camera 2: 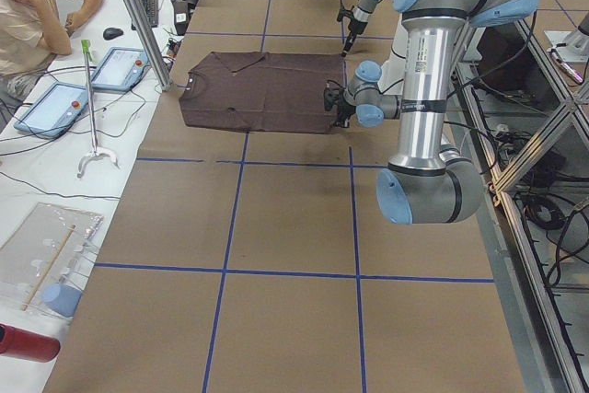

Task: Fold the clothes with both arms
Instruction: 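Lower both grippers and pinch the hem corners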

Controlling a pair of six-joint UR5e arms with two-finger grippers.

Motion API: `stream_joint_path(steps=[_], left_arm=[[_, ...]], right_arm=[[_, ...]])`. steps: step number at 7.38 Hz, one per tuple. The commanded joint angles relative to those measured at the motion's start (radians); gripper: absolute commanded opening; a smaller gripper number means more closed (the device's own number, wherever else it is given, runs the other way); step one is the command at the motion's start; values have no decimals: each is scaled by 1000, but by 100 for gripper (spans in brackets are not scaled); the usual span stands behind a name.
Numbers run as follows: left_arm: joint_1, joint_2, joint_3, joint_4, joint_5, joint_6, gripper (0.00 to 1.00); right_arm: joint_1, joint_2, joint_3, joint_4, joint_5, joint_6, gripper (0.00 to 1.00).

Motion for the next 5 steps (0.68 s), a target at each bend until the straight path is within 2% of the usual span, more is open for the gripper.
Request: stream_joint_path(steps=[1, 5], left_arm=[[-1, 2, -2, 0, 0, 0, 0], [-6, 5, -17, 2, -2, 5, 0]], right_arm=[[1, 3, -7, 0, 3, -5, 0], [42, 0, 16, -3, 6, -15, 0]])
